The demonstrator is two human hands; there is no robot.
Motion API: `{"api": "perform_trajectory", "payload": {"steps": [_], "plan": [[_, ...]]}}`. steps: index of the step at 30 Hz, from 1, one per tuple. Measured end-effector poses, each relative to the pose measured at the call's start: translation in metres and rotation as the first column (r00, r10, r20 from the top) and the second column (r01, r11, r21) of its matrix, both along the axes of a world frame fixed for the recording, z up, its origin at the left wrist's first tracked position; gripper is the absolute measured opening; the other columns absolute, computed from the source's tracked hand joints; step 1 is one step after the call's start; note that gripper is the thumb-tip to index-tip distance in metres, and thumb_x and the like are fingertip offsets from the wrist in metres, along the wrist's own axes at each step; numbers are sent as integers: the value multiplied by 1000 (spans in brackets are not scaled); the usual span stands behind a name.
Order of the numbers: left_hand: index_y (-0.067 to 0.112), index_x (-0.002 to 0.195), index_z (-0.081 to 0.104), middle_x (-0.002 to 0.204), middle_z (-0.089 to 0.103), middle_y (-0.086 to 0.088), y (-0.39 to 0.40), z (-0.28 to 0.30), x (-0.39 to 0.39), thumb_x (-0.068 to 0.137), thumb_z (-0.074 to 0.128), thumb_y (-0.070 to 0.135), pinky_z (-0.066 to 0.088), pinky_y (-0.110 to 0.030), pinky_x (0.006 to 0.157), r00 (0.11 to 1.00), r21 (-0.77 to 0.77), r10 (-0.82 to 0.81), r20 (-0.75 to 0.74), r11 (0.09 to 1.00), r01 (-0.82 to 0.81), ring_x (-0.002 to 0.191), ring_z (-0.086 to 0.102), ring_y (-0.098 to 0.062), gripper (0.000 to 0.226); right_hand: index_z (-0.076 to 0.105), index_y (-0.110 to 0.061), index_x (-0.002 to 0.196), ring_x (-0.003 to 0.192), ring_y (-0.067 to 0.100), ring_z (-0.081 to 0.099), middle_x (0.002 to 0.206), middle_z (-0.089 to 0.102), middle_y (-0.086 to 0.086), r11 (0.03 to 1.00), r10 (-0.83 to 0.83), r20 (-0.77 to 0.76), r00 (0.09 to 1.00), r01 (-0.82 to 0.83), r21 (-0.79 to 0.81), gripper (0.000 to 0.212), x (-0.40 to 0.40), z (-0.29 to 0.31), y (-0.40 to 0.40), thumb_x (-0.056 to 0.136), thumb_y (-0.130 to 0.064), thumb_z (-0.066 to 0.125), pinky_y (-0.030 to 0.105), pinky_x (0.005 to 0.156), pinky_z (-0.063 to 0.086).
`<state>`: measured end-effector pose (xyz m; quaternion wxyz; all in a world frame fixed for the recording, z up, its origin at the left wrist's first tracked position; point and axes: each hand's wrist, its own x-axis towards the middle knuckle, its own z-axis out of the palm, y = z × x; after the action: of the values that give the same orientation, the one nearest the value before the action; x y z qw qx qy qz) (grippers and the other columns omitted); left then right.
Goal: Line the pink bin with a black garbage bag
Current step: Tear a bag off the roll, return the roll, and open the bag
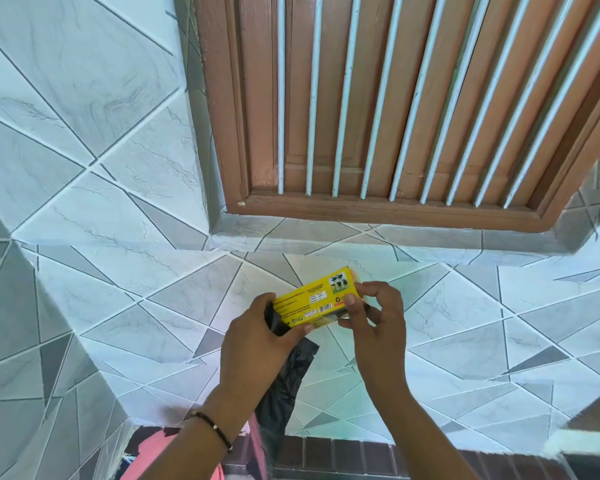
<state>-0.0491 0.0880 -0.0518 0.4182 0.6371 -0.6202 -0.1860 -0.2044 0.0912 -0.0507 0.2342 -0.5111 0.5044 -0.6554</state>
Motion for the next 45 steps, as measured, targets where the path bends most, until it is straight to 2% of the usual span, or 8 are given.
{"api": "perform_trajectory", "payload": {"steps": [11, 17, 20, 23, 34, 38, 41, 45], "plan": [[19, 113, 58, 107, 70, 3, -75, 30, 4, 69, 80, 31, 45, -22, 83, 988, -117, 22, -153, 992, -40, 99, 65, -18, 51, 50, -29, 90, 91, 18, 68, 100, 63, -13, 967, 155, 46, 987, -161, 198, 31, -18, 25, -71, 78, -12, 73, 37, 84, 53], [14, 114, 58, 102, 70, -2, -141, 46, -3, 71, 79, 24, 44, -22, 78, 987, -127, 21, -158, 991, -41, 95, 64, -20, 48, 57, -22, 85, 100, 22, 62, 97, 68, 0, 973, 106, -40, 994, -96, 209, 25, -21, 41, -139, 76, -3, 71, 40, 93, 48], [12, 116, 57, 102, 72, -5, -175, 43, -8, 73, 78, 26, 44, -23, 76, 994, -70, 10, -111, 997, -18, 96, 65, -24, 50, 60, -12, 87, 93, 19, 62, 93, 68, 2, 968, 77, -19, 997, -70, 240, 18, -25, 34, -170, 76, -3, 71, 29, 88, 49], [11, 119, 56, 98, 71, -8, -200, 40, -14, 76, 74, 33, 44, -24, 76, 996, -31, 27, -80, 999, -30, 96, 65, -28, 51, 55, -9, 79, 76, 15, 56, 82, 63, 2, 967, 71, -77, 995, -49, 249, 17, -33, 27, -192, 76, -2, 70, 1, 62, 40], [16, 125, 50, 110, 68, -3, -221, 34, -29, 81, 66, 42, 41, -23, 80, 995, -11, 50, -91, 999, -52, 103, 61, -25, 54, 49, -22, 66, 63, 14, 50, 64, 55, -9, 942, -164, -407, 899, 266, 206, 25, -42, 4, -225, 80, -29, 69, 21, 49, 28], [14, 129, 43, 100, 64, -8, -191, 33, -25, 85, 55, 49, 43, -31, 78, 987, 72, 127, -99, 990, -120, 104, 59, -33, 58, 56, -17, 69, 59, 5, 51, 65, 59, -8, 981, 18, -212, 977, 23, 191, 22, -52, 4, -211, 75, -24, 76, 24, 57, 37], [17, 127, 43, 103, 63, -8, -155, 29, -17, 88, 49, 50, 48, -41, 94, 962, 129, 145, -232, 985, -117, 106, 60, -33, 52, 62, -12, 83, 81, 13, 60, 84, 66, 0, 950, 192, -81, 978, -164, 268, 19, -56, -1, -163, 75, -21, 76, 29, 77, 46], [25, 122, 47, 108, 64, -6, -104, 33, -13, 88, 51, 49, 47, -47, 98, 896, 135, 96, -434, 990, -41, 104, 61, -27, 42, 60, -26, 108, 103, -2, 60, 108, 65, -15, 681, 599, 25, 800, -527, 509, 53, -26, -2, -73, 59, -42, 75, 15, 83, 48]]}}
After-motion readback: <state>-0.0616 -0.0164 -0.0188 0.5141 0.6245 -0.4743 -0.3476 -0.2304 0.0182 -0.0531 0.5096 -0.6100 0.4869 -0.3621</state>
